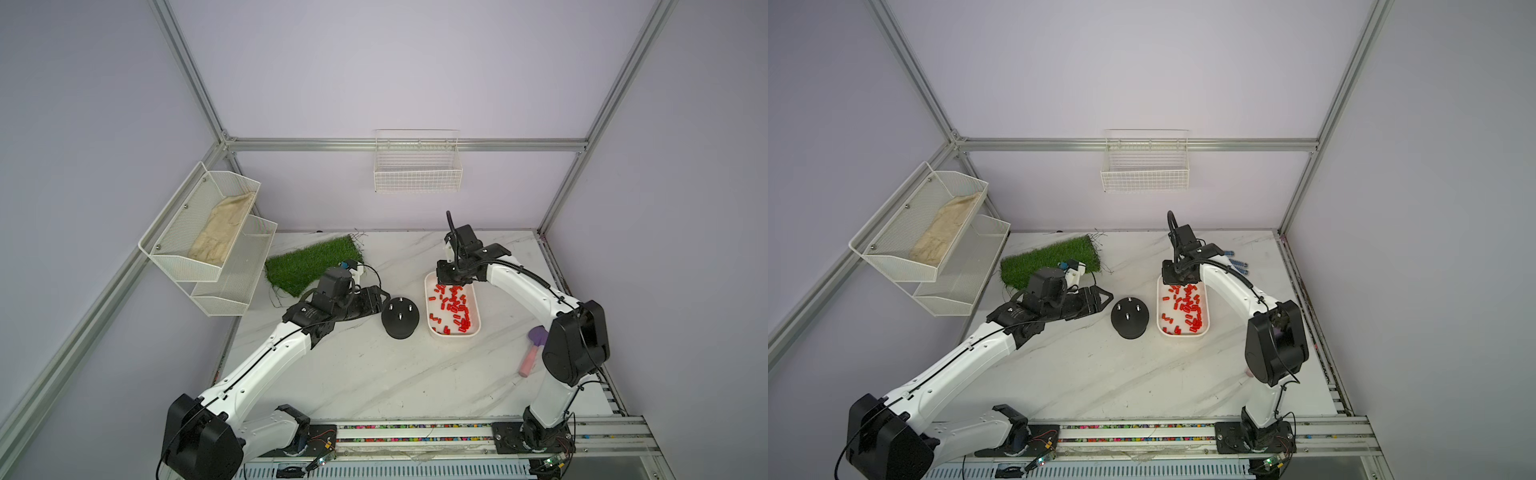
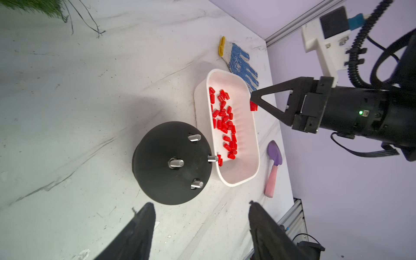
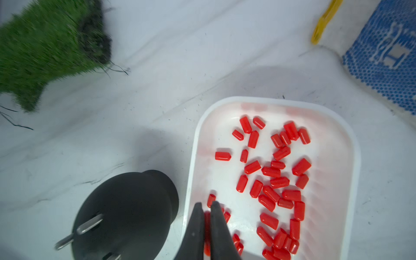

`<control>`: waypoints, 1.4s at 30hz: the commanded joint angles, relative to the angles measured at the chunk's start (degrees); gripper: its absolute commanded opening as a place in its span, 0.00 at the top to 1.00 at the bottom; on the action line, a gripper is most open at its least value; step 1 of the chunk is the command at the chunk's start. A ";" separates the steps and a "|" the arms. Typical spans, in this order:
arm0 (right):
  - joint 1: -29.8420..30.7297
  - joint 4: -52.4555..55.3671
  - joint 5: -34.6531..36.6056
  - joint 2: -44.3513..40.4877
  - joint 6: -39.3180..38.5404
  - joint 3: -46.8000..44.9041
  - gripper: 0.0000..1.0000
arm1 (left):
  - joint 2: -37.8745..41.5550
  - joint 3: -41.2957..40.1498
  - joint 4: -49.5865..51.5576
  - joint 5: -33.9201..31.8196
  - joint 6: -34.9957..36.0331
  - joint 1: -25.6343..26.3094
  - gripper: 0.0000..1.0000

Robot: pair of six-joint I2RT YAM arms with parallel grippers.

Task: Cover the protruding screws with screw protection sleeves
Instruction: Pick up the screw protection sleeve from the storage box, then attach the screw protection sleeve to the screw.

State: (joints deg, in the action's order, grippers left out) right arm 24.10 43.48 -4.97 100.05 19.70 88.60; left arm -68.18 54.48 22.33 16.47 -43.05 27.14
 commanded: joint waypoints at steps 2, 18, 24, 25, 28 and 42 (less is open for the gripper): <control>-0.21 -4.95 -1.87 -6.01 3.08 -2.33 0.90 | -1.14 1.07 -8.74 5.13 -2.19 0.24 0.36; -0.30 -32.41 -16.49 -25.83 21.34 -14.48 0.90 | -7.40 -0.29 -53.89 15.41 -19.76 0.37 0.54; -0.32 -41.44 -18.28 -29.74 27.00 -19.80 0.90 | -9.94 -1.10 -66.78 17.86 -24.71 1.65 0.61; -0.22 -42.93 -18.94 -30.03 27.91 -20.46 0.90 | -10.23 -0.81 -66.96 18.18 -24.63 2.18 0.61; -0.21 -46.66 -20.37 -30.45 30.41 -22.08 0.90 | -10.91 -0.24 -67.06 18.27 -24.25 3.72 0.61; -0.22 -54.38 -23.49 -31.74 35.16 -25.95 0.90 | -15.36 2.38 -69.00 17.80 -24.45 6.68 0.67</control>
State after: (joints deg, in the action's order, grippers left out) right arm 24.01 -6.66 -26.96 69.78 52.45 63.37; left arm -83.42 54.57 -43.66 33.93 -67.09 33.67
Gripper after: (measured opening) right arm 0.106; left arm 0.328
